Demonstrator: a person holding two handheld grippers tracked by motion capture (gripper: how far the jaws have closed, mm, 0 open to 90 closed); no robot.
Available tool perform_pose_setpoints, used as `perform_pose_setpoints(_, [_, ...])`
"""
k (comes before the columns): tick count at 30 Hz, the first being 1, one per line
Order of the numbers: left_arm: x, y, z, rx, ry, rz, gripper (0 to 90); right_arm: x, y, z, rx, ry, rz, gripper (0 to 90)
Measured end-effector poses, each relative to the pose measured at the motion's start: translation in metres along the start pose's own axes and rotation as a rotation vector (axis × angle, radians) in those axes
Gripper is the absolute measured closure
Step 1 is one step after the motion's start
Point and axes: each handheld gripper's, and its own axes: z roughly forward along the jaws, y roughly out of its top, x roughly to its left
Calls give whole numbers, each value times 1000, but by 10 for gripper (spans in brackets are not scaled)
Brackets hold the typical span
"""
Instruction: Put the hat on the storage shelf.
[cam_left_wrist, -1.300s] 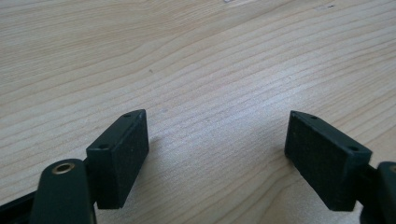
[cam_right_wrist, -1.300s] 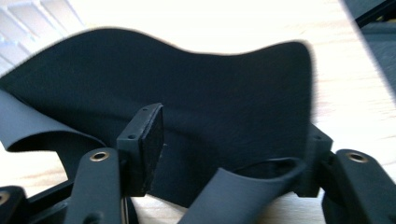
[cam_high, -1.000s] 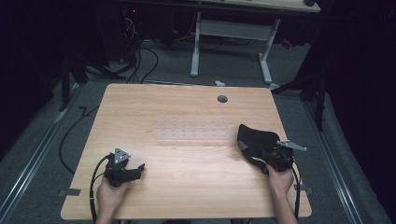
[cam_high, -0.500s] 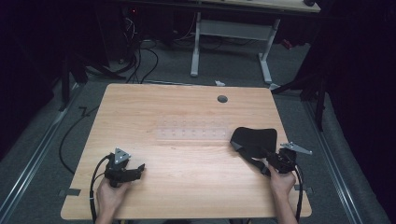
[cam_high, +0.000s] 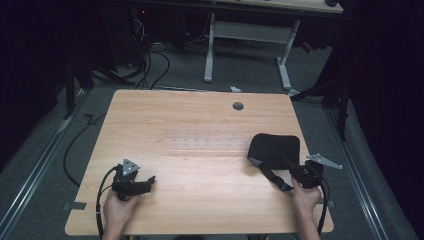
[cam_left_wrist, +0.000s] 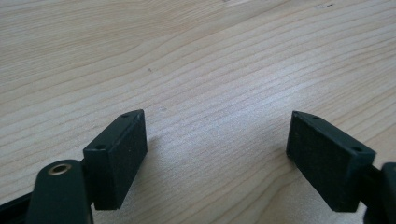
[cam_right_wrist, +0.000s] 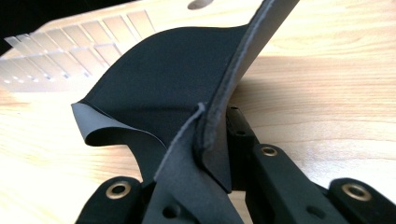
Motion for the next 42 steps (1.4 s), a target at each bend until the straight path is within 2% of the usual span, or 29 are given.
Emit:
perform_pose_setpoints(1, [0, 0, 0, -2, 2, -1, 211, 0, 0, 0, 0, 0, 0, 860])
perform_pose_setpoints(2, [0, 0, 0, -2, 3, -1, 214, 1, 1, -8, -12, 5, 0, 860])
perform_pose_setpoints(7, [0, 0, 0, -2, 3, -2, 210, 12, 5, -27, -24, 28, -24, 860])
perform_pose_setpoints(12, [0, 0, 0, 1, -1, 1, 205, 23, 8, -36, -20, 62, -37, 860])
perform_pose_setpoints(16, [0, 0, 0, 3, -10, 2, 209, 31, 8, -37, -12, 87, -44, 860])
perform_pose_setpoints(18, [-1, 0, -1, 3, -13, 0, 217, 37, 8, -36, -3, 114, -45, 859])
perform_pose_setpoints(19, [-1, 0, -1, 5, -13, 3, 223, 46, 8, -34, 7, 141, -59, 859])
perform_pose_setpoints(22, [-1, 0, -1, 5, -13, 3, 225, 53, 8, -32, 17, 162, -66, 859])
perform_pose_setpoints(23, [-2, 0, -2, 6, -15, 9, 227, 61, 8, -30, 23, 186, -82, 859])
perform_pose_setpoints(27, [-4, -1, -4, 2, -29, 19, 235, 72, 9, -25, 38, 223, -95, 859])
perform_pose_setpoints(31, [-12, 2, -9, -5, -73, 20, 233, 79, 10, -21, 53, 242, -101, 859])
perform_pose_setpoints(32, [-19, 3, -12, -4, -104, 26, 231, 84, 10, -17, 63, 259, -99, 859])
perform_pose_setpoints(33, [-19, 3, -12, -4, -104, 26, 231, 84, 10, -17, 63, 259, -99, 859])
perform_pose_setpoints(36, [-31, 5, -15, -1, -155, 40, 229, 91, 9, -12, 76, 282, -110, 858])
perform_pose_setpoints(37, [-39, 5, -17, 3, -184, 53, 228, 96, 9, -8, 85, 298, -113, 858])
perform_pose_setpoints(38, [-39, 5, -17, 3, -184, 53, 228, 96, 9, -8, 85, 298, -113, 858])
perform_pose_setpoints(39, [-48, 4, -20, 10, -215, 67, 227, 101, 9, -4, 94, 313, -112, 858])
perform_pose_setpoints(41, [-56, 4, -22, 11, -246, 77, 227, 106, 9, -1, 106, 331, -114, 858])
perform_pose_setpoints(42, [-56, 4, -22, 11, -246, 77, 225, 106, 9, -1, 106, 331, -114, 858])
